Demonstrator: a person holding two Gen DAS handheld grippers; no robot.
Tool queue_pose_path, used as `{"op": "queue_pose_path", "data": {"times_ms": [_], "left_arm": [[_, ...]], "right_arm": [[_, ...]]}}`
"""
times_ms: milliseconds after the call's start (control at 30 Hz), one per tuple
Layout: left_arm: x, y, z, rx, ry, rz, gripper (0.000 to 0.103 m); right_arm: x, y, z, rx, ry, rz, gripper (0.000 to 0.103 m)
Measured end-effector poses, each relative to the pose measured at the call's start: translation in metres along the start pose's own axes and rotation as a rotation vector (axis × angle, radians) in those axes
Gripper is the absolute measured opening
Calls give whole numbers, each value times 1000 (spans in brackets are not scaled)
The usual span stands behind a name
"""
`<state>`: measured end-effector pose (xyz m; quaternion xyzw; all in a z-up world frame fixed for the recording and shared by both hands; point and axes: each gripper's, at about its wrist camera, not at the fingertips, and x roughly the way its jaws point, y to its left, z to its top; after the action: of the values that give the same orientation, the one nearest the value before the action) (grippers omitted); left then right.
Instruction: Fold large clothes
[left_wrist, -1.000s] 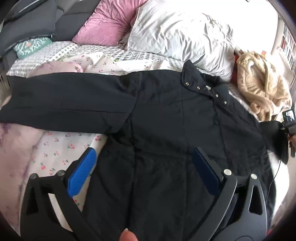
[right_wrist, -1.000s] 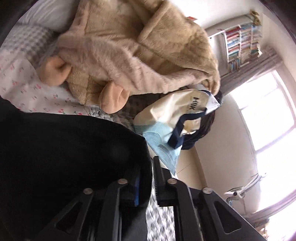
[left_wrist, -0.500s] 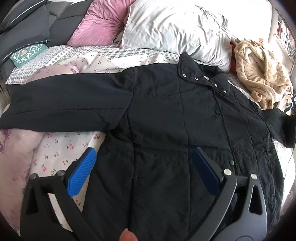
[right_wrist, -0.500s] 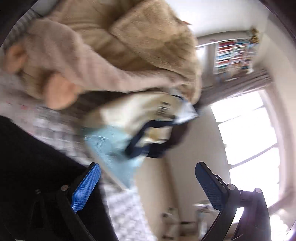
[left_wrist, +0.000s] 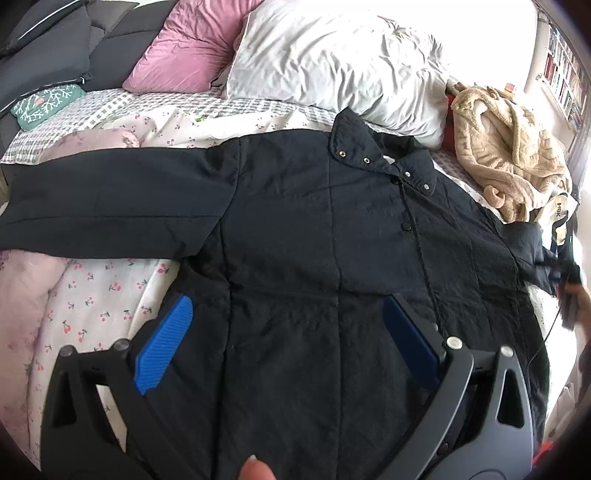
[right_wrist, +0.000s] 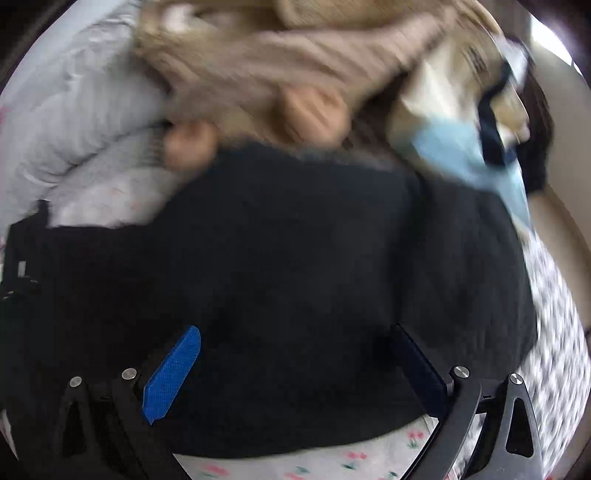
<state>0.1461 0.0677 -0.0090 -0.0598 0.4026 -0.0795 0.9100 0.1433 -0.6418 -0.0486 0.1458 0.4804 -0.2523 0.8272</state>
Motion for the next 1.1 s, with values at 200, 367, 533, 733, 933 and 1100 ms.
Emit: {"op": "queue_pose_path", "data": {"times_ms": [200, 367, 533, 733, 933, 1100], "left_arm": [[-6, 4, -2, 1, -4, 3, 102], [-5, -3, -3, 5, 0, -1, 102], [-4, -8, -3, 11, -8, 1, 102], [4, -9, -6, 31, 31, 20, 103], [6, -9, -12, 45, 67, 24, 102], [12, 0, -12, 49, 78, 43, 102]], "right_arm": [[-21, -99, -25, 310, -70, -91, 102], [-13, -146, -34, 594, -162, 105, 78], [-22, -129, -6, 529, -149, 118, 9], [-40, -117, -21, 352, -120, -166, 9], [-22, -92, -29, 208, -75, -444, 48], [-74, -48, -24, 220, -261, -280, 75]]}}
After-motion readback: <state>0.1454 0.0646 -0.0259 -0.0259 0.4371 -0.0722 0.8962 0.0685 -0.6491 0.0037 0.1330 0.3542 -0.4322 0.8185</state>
